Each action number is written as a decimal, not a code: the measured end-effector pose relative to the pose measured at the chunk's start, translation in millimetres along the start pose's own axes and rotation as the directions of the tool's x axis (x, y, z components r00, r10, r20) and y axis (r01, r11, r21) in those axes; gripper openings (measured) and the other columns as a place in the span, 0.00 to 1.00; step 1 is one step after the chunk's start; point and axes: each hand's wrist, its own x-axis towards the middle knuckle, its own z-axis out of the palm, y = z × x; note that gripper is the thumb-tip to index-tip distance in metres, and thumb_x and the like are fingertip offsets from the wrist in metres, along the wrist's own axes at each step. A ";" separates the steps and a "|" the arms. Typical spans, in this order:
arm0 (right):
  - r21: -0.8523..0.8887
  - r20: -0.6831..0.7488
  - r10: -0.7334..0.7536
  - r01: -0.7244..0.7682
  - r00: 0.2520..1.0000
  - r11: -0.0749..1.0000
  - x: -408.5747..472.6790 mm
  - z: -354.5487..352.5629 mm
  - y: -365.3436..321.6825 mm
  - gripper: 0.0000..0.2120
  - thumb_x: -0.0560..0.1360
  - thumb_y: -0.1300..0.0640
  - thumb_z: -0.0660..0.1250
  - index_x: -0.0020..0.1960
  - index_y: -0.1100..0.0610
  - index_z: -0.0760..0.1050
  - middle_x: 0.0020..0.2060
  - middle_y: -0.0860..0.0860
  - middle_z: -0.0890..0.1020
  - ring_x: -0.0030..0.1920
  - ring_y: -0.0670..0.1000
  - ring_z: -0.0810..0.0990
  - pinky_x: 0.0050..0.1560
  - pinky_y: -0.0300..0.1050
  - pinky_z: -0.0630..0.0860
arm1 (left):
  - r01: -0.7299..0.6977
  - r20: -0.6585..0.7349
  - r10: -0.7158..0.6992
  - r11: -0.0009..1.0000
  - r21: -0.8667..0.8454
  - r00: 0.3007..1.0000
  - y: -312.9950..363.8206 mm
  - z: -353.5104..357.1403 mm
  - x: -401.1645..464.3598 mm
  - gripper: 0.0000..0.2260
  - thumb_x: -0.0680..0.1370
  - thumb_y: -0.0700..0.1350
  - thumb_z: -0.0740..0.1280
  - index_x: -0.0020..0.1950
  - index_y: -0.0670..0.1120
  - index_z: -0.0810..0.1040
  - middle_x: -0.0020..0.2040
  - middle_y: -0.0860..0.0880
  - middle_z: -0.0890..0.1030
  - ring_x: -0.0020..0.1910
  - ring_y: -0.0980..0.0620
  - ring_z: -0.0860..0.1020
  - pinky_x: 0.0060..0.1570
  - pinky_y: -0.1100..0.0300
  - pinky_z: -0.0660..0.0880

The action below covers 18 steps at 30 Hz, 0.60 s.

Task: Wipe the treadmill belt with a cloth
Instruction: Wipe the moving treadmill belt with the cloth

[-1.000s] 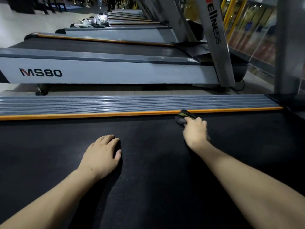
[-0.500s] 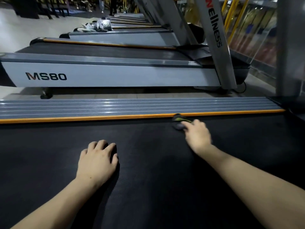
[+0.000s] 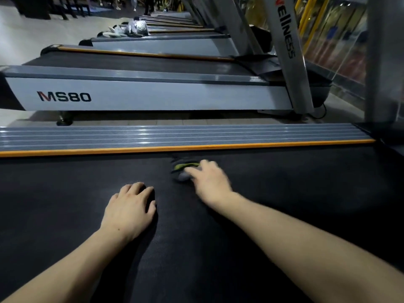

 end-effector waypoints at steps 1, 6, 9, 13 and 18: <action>-0.040 -0.045 0.086 -0.088 0.995 0.995 -5.9 -3.2 36.2 0.14 0.76 0.53 0.66 0.58 0.37 0.74 0.46 0.52 0.73 0.47 0.59 0.74 0.44 0.52 0.76 | -0.006 -0.002 0.006 1.000 0.005 1.000 -1.1 -0.2 -0.8 0.20 0.80 0.59 0.56 0.71 0.59 0.71 0.72 0.56 0.71 0.72 0.49 0.67 0.67 0.51 0.69; -0.068 -0.151 0.566 -0.580 0.810 0.812 -45.8 -15.4 128.8 0.13 0.79 0.50 0.63 0.62 0.41 0.75 0.50 0.54 0.71 0.53 0.60 0.71 0.51 0.59 0.77 | -0.018 -0.011 0.018 1.000 0.021 1.000 4.6 3.0 -3.4 0.21 0.81 0.59 0.57 0.72 0.55 0.71 0.73 0.54 0.72 0.72 0.49 0.68 0.68 0.52 0.69; -0.060 -0.159 0.606 -0.620 0.780 0.782 -29.1 -8.3 65.4 0.10 0.77 0.51 0.64 0.57 0.41 0.75 0.51 0.53 0.71 0.55 0.58 0.70 0.48 0.58 0.75 | -0.014 -0.008 0.014 0.999 0.030 1.000 5.7 5.0 -4.6 0.21 0.81 0.58 0.56 0.72 0.54 0.71 0.73 0.53 0.71 0.73 0.49 0.68 0.69 0.53 0.68; 0.084 -0.034 0.288 -0.284 0.957 0.955 -2.7 8.7 -47.6 0.09 0.78 0.51 0.64 0.57 0.41 0.72 0.51 0.52 0.70 0.54 0.56 0.67 0.48 0.55 0.75 | -0.005 0.000 0.005 1.000 0.020 1.000 2.0 6.0 -3.5 0.21 0.81 0.58 0.55 0.73 0.55 0.69 0.75 0.54 0.69 0.75 0.50 0.65 0.72 0.53 0.65; 0.017 -0.030 -0.133 0.134 0.991 0.991 -11.9 -1.3 -2.4 0.14 0.76 0.50 0.68 0.61 0.43 0.77 0.47 0.56 0.75 0.47 0.61 0.74 0.44 0.54 0.76 | -0.015 0.003 0.015 0.999 0.028 1.000 0.5 5.1 -1.0 0.23 0.81 0.60 0.54 0.75 0.57 0.67 0.77 0.55 0.67 0.76 0.50 0.64 0.72 0.53 0.65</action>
